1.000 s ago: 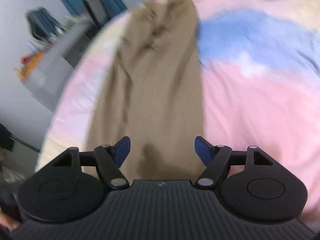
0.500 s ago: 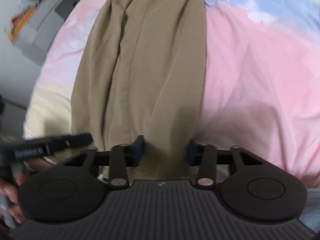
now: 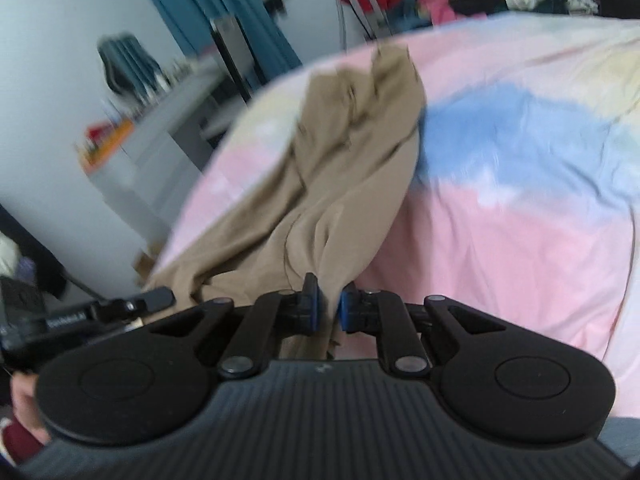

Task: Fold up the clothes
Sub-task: 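Lift the hem end with both grippers and fold it toward the collar, then open both grippers and release the folded shirt onto the bed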

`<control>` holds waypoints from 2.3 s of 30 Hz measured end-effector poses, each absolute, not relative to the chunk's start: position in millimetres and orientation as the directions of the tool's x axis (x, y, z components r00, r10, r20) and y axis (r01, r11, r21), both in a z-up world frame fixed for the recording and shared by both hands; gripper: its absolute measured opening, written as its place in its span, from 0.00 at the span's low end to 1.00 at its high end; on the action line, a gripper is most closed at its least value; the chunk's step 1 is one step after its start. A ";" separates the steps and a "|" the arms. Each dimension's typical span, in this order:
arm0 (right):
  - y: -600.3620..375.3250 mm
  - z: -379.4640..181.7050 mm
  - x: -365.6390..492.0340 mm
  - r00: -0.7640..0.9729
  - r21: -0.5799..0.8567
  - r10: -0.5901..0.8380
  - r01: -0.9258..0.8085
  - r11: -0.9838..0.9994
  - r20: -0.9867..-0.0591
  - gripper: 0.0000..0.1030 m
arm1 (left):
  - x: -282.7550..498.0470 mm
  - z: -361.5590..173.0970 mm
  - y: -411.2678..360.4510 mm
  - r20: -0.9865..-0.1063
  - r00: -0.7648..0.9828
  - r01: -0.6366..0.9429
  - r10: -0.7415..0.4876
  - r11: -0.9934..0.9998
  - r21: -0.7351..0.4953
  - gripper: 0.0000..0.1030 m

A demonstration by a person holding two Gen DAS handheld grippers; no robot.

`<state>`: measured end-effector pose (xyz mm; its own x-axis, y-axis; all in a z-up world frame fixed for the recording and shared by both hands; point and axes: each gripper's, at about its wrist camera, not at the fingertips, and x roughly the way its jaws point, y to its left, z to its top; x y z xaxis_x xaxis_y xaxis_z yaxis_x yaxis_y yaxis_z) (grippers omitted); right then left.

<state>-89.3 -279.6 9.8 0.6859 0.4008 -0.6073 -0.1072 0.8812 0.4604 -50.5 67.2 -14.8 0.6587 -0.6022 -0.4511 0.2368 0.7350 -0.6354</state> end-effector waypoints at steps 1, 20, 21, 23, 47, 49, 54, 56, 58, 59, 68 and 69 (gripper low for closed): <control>-281.4 16.2 -93.1 0.697 0.470 0.410 -0.118 0.875 -0.589 0.13 | -58.1 -4.4 72.3 -0.433 0.670 0.248 -0.603 0.731 -0.636 0.04; -291.2 31.3 -102.3 0.789 0.517 0.404 -0.130 0.846 -0.463 0.13 | -84.8 61.0 41.8 -0.358 0.759 0.379 -0.544 0.816 -0.435 0.05; -290.3 31.1 -90.2 0.800 0.501 0.389 -0.130 0.855 -0.457 0.13 | -71.4 61.1 38.3 -0.365 0.764 0.376 -0.532 0.827 -0.417 0.05; -288.2 26.9 -65.4 0.814 0.479 0.365 -0.125 0.869 -0.451 0.13 | -45.0 62.0 31.2 -0.382 0.771 0.371 -0.509 0.847 -0.381 0.05; -247.0 -121.8 131.5 0.778 0.265 0.158 0.011 0.964 -0.608 0.15 | 185.8 -104.4 2.3 -0.620 0.723 0.221 -0.304 0.952 -0.209 0.07; -247.0 -122.0 130.4 0.779 0.264 0.157 0.011 0.965 -0.606 0.15 | 182.4 -100.4 1.5 -0.617 0.727 0.228 -0.302 0.953 -0.198 0.07; -245.3 -112.5 121.1 0.791 0.261 0.152 0.009 0.965 -0.592 0.25 | 162.0 -83.3 -3.7 -0.603 0.750 0.234 -0.274 0.961 -0.146 0.36; -245.7 -105.0 113.2 0.808 0.270 0.157 0.002 0.963 -0.568 0.46 | 148.0 -71.7 -6.8 -0.580 0.772 0.239 -0.260 0.964 -0.114 0.57; -245.8 -95.4 100.9 0.837 0.273 0.148 0.001 0.962 -0.526 0.80 | 133.8 -60.4 -9.1 -0.558 0.791 0.241 -0.250 0.966 -0.091 0.68; -245.9 -90.2 94.0 0.853 0.273 0.142 0.001 0.962 -0.502 0.81 | 126.4 -55.6 -9.2 -0.550 0.797 0.238 -0.250 0.967 -0.094 0.78; -238.9 -51.1 33.1 0.923 0.219 0.128 -0.049 0.975 -0.362 0.81 | 59.3 -26.7 -8.3 -0.472 0.866 0.165 -0.164 0.985 -0.041 0.98; -238.2 -49.2 27.8 0.926 0.211 0.127 -0.053 0.976 -0.357 0.81 | 54.5 -23.8 -6.9 -0.472 0.866 0.163 -0.167 0.985 -0.050 0.99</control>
